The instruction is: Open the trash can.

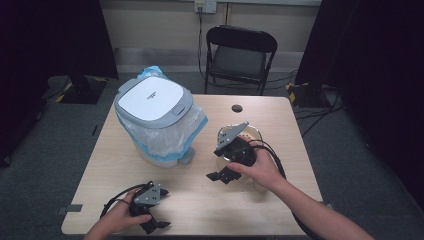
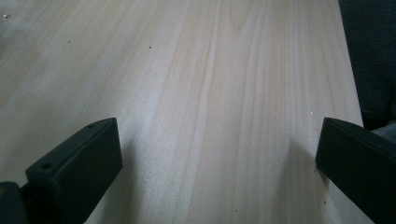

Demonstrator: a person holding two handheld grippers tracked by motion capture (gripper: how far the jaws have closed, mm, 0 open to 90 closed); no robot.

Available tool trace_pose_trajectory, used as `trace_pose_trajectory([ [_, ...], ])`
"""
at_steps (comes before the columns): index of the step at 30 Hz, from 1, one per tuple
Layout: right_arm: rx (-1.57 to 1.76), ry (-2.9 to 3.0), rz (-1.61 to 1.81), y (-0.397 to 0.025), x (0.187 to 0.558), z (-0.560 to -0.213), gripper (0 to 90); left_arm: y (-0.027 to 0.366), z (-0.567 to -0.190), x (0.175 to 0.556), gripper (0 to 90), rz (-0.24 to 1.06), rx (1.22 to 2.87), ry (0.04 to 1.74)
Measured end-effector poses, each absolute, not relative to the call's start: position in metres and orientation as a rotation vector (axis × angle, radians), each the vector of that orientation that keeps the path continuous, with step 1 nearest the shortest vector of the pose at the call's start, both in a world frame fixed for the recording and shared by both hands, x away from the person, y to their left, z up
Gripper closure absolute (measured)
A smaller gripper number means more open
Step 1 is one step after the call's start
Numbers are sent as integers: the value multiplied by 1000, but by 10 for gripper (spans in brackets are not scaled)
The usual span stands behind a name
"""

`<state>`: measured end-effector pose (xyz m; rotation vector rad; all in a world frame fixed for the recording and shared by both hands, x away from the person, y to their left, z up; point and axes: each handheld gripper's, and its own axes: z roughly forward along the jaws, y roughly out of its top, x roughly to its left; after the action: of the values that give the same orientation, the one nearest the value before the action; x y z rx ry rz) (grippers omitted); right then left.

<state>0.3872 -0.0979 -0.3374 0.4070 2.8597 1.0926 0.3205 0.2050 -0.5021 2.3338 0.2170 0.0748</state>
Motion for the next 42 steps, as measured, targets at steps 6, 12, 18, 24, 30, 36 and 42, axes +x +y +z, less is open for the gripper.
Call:
trace_pose_trajectory([
  [6,379,2872,1089,-94,393,-327,175,205,-502,321,0,76,2341,210],
  [12,374,2864,1099,-92,401,-317,174,205,-502,321,0,76,2339,212],
  [18,373,2860,1103,-88,408,-310,173,205,-502,321,0,76,2339,210],
  [24,344,2854,1072,-83,415,-301,173,205,-502,321,0,76,2340,210],
  [30,358,2847,1090,-79,423,-289,173,205,-502,321,0,74,2338,210],
  [36,363,2843,1090,-76,432,-281,173,205,-502,321,0,74,2338,210],
  [42,372,2847,1086,-73,439,-276,173,205,-502,321,0,76,2340,211],
])
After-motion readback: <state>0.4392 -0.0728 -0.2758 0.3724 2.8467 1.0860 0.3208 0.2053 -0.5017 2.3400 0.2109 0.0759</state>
